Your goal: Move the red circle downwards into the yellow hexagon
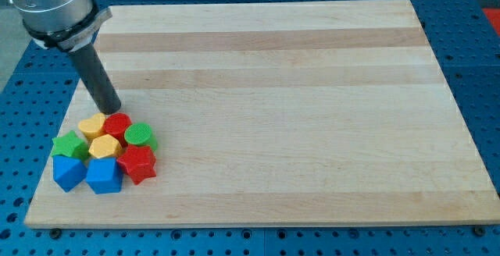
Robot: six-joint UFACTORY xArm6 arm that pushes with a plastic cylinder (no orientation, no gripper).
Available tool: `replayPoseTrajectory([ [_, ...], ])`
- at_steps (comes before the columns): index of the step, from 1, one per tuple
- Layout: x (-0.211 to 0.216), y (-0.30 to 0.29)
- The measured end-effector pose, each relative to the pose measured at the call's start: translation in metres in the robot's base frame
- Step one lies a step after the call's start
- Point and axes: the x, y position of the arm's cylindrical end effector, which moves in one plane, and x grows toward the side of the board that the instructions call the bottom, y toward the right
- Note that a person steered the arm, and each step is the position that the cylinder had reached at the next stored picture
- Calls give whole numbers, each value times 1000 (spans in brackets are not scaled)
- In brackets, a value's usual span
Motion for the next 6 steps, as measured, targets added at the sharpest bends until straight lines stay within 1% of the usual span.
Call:
replayPoseTrajectory([
  [1,19,0],
  [2,26,0],
  [3,8,0],
  [4,-10,13],
  [5,-1,33],
  [6,14,33],
])
